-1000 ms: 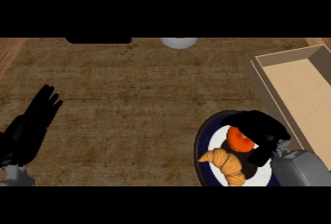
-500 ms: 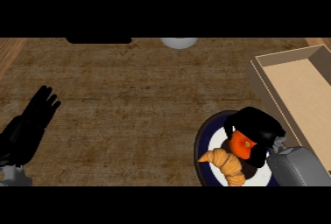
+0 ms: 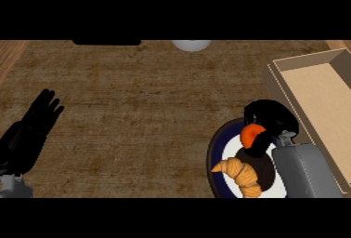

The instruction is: Pick the squash from the plate and place it in the cardboard box

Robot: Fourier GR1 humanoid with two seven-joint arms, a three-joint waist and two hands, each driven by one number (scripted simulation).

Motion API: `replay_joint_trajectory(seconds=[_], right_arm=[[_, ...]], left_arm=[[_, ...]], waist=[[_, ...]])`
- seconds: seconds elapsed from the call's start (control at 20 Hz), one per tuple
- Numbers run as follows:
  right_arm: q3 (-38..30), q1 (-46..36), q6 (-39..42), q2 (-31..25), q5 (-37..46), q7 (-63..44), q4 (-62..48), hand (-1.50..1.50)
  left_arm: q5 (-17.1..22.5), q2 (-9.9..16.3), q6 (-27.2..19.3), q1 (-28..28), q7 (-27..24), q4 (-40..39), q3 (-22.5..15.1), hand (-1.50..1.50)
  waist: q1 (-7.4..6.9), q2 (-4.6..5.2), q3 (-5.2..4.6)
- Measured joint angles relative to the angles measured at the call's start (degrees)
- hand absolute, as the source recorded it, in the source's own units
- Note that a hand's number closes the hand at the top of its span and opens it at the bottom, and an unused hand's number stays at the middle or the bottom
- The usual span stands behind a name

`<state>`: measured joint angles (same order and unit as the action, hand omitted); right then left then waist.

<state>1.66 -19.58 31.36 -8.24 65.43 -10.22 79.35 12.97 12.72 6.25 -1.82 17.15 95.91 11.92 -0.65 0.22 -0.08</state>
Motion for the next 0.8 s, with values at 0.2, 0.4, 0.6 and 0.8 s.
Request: replay_joint_trajectory(seconds=[0.2, 0.4, 0.6, 0.8], right_arm=[[-4.68, -6.13, -4.47, 4.82, 3.04, -13.30, -3.48, 1.50], [-4.38, -12.23, -8.85, 6.92, 4.70, -21.25, -5.52, 1.50], [-2.24, -16.28, -9.48, 7.73, 5.68, -26.03, -1.63, 1.50], [-0.54, -20.64, -8.69, 7.59, 7.11, -31.14, 4.72, 1.50]], left_arm=[[-0.16, -0.10, 0.08, -0.31, 0.26, 0.31, -0.44, 0.00], [-0.69, -0.78, -0.29, -0.88, -0.50, -0.85, -0.66, 0.00], [-1.30, -1.17, -0.81, -0.10, -0.20, 0.01, -0.90, 0.00], [-0.32, -0.18, -0.11, -0.01, 0.42, 0.07, 0.25, 0.00]], waist=[[-0.43, 0.04, 0.05], [-0.24, -0.04, 0.06], [0.10, -0.27, 0.07], [0.38, -0.44, 0.04]])
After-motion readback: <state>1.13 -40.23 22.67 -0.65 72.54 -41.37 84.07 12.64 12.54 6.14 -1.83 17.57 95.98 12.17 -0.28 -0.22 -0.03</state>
